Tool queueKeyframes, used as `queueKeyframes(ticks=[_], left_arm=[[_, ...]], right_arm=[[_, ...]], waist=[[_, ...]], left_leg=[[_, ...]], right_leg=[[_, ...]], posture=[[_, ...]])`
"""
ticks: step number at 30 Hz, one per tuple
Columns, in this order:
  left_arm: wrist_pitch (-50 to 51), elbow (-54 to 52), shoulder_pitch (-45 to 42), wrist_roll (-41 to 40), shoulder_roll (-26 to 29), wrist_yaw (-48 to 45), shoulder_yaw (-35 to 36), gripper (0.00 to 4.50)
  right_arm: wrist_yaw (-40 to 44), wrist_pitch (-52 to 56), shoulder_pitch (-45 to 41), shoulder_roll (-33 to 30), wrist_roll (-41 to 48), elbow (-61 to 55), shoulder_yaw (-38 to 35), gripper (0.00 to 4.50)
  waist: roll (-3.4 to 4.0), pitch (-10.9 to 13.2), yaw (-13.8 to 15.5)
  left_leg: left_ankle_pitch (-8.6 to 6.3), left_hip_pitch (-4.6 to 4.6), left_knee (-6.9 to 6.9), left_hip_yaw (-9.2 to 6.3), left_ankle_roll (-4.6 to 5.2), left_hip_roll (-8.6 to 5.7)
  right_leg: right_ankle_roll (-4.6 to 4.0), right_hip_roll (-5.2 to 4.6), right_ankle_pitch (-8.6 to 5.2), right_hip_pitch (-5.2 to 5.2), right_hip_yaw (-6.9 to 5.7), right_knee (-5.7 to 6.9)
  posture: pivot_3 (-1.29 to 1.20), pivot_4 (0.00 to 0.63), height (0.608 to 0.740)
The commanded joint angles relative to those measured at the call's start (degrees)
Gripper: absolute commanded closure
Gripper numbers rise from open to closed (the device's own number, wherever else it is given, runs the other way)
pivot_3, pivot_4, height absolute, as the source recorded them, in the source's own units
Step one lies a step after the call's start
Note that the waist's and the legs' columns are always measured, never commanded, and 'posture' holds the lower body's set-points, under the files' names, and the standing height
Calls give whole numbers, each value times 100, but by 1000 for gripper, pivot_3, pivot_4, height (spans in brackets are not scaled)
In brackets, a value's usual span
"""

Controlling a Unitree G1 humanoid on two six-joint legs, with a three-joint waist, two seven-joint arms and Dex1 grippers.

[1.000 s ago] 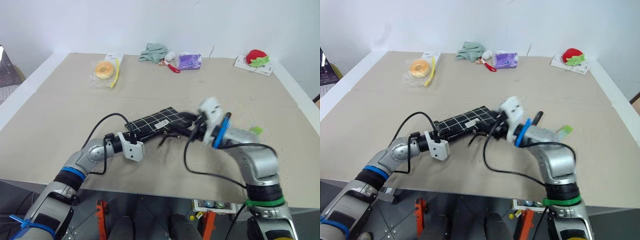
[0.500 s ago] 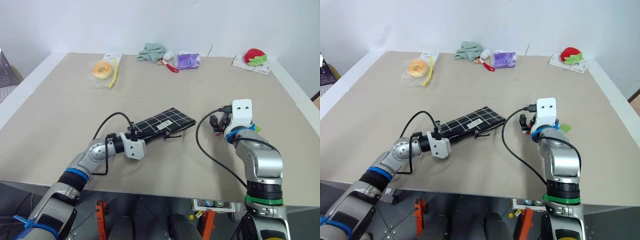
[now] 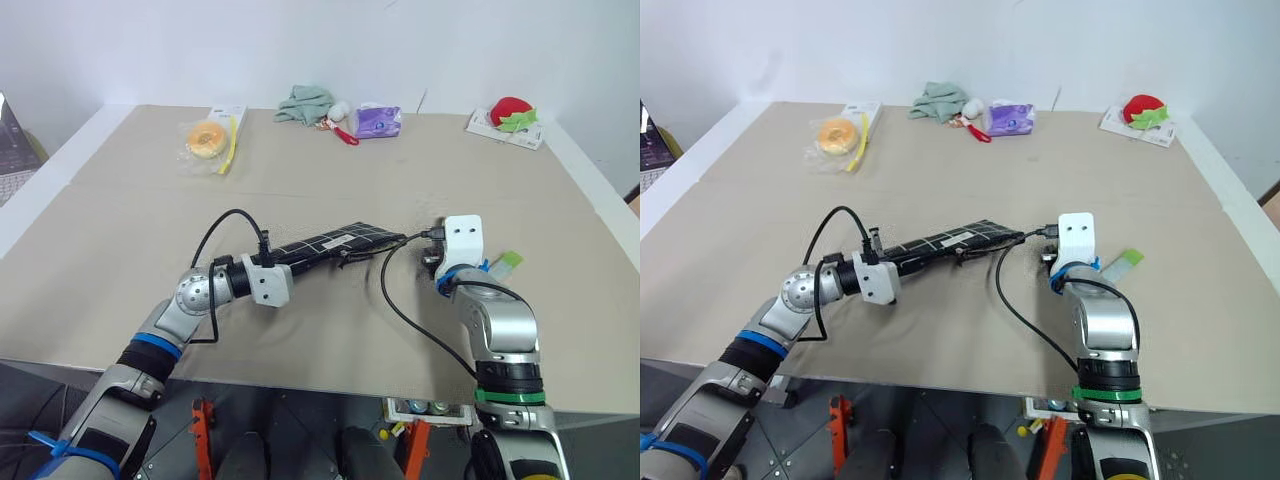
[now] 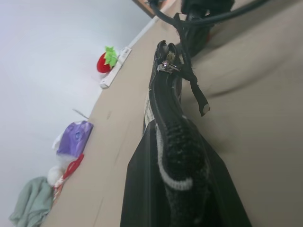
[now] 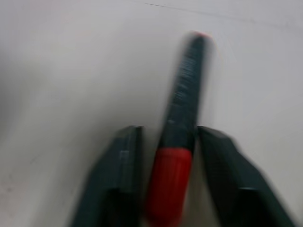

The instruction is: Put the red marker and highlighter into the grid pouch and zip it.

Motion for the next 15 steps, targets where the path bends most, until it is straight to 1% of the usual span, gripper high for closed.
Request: queueKeyframes(ticks=[1, 4, 5, 8, 9, 10, 11, 12, 15], left_arm=[[37, -236, -17, -166, 15, -2, 175, 4500], [104, -247, -35, -246, -31, -9, 202, 4500], [126, -247, -37, -283, -46, -17, 205, 4500], [150, -220, -40, -357, -91, -77, 182, 4500], [148, -216, -37, -363, -100, -94, 175, 4500], [136, -200, -43, -357, -109, -113, 163, 4500], [127, -186, -49, -349, -118, -126, 157, 4500], [117, -170, -62, -344, -126, -142, 153, 4500], [101, -102, -110, -327, -153, -160, 170, 4500]], right_arm=[[394, -290, -97, -433, -55, -143, 58, 3955], [1136, -1011, -168, -1015, 111, -136, -22, 3954], [1548, -1495, -173, -1350, 150, -78, -42, 3954], [3596, -3095, -101, -2383, 822, -13, -323, 3954], [4047, -3395, -75, -2574, 1022, 17, -378, 3954], [4575, -3414, -23, -2774, 1327, -36, -431, 3954], [4919, -3427, 8, -2901, 1530, -47, -459, 3954], [5369, -3241, 40, -3214, 1694, -117, -427, 3954], [6164, -2988, 189, -3913, 1732, -242, -197, 3954]], waist=[[1, 1, -3], [5, 4, -3], [4, 5, -3], [11, 15, -2], [9, 18, -4], [6, 19, -3], [4, 20, -3], [0, 21, -6], [3, 23, 1]], left_leg=[[0, -1, 0, 0, 0, 0], [0, -3, -2, 0, 0, 0], [-1, -4, -2, 0, 1, 0], [-2, -4, -1, 0, 3, -1], [-2, -5, -1, 0, 4, -3], [-4, -4, -1, 0, 7, -2], [-6, -2, 0, 0, 10, 0], [-10, 0, 0, 0, 16, 1], [-15, 2, 9, 1, 25, 2]], right_leg=[[0, 0, 0, -1, 0, 0], [1, 0, -1, -4, 0, 0], [2, 1, -1, -5, 0, 0], [4, 0, -3, -5, 0, -1], [6, -2, -3, -3, 1, -5], [8, -1, -4, 0, 0, -6], [8, 0, -5, 3, -2, -6], [8, 1, -5, 5, -2, -7], [5, 2, -4, 8, 0, -5]], posture=[[0, 150, 734], [0, 150, 734], [0, 150, 734], [0, 150, 734], [0, 150, 734], [0, 150, 734], [0, 150, 734], [0, 150, 734], [0, 150, 734]])
